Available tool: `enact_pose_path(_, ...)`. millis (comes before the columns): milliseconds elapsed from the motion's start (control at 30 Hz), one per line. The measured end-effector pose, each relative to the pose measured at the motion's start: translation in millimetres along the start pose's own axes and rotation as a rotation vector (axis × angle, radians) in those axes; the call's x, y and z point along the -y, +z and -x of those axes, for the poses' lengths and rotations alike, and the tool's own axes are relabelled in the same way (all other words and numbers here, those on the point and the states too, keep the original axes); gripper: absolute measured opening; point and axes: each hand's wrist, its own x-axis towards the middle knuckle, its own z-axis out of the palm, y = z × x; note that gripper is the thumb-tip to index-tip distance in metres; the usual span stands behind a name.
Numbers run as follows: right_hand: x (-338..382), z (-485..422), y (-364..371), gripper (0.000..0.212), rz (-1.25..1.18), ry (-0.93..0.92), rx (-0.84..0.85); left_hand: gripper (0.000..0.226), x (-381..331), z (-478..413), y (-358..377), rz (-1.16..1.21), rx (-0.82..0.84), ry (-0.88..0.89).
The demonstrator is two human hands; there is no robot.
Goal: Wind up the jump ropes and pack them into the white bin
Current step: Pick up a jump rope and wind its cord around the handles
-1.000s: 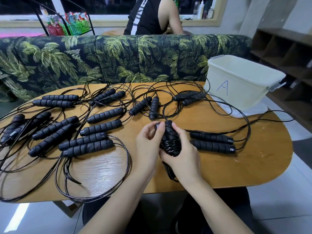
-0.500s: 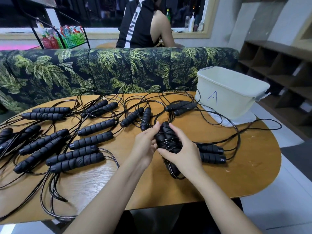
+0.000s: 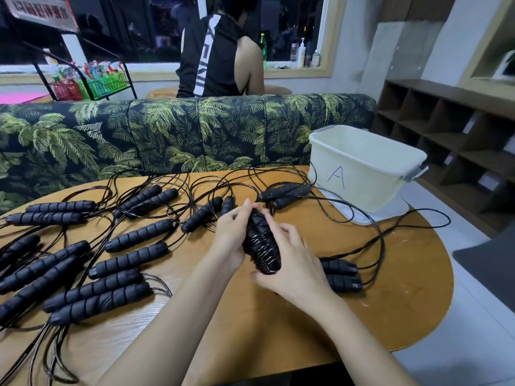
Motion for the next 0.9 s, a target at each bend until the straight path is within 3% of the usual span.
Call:
enact_pose_path(100, -17, -14, -4, 0.105, -0.097, 0.058, -0.063, 0.043, -9, -9, 13, 0.073, 0.168, 0.005)
enact_pose_path(167, -40, -22, -11, 0.100, -0.221, 0.193, -0.140, 0.043, -8, -15, 22, -0.011, 0.174, 0.060)
enact_pose_path(200, -54, -25, -16, 0.096, -0.231, 0.258, -0.197, 0.041, -4, -20, 22, -0.226, 0.130, 0.158)
enact_pose_path(267, -84, -30, -29, 0.088, -0.182, 0.351, -0.295, 0.052, 16, -27, 19, -0.956, 0.138, 0.410)
enact_pose_path(333, -109, -32, -38, 0.085, -0.074, 0.402, -0.301, 0.081, 48, -26, 24, -1.484, 0.438, 0.485)
enact_pose_path(367, -117, -33, -41, 0.085, -0.002, 0.420, -0.264, 0.096, 63, -24, 29, -1.616, 0.569, 0.473)
enact_pose_path(433, -126, -35, -41, 0.086, 0.108, 0.437, -0.173, 0.112, 89, -21, 40, -1.739, 0.668, 0.517)
enact_pose_path(500, -131, -37, -38, 0.082, 0.148, 0.433, -0.147, 0.102, 102, -21, 50, -1.784, 0.632, 0.627)
enact_pose_path(567, -130, -38, -36, 0.079, 0.145, 0.413, -0.168, 0.070, 103, -21, 52, -1.799, 0.551, 0.730)
enact_pose_path(633, -126, -36, -35, 0.078, 0.129, 0.394, -0.191, 0.055, 94, -21, 41, -1.831, 0.509, 0.734)
enact_pose_path(767, -114, -27, -36, 0.080, 0.097, 0.353, -0.227, 0.060, 64, -18, -20, -1.952, 0.426, 0.584)
enact_pose_path(900, -91, -15, -22, 0.087, 0.094, 0.294, -0.187, 0.071, 38, -3, -95, -2.038, 0.233, 0.458)
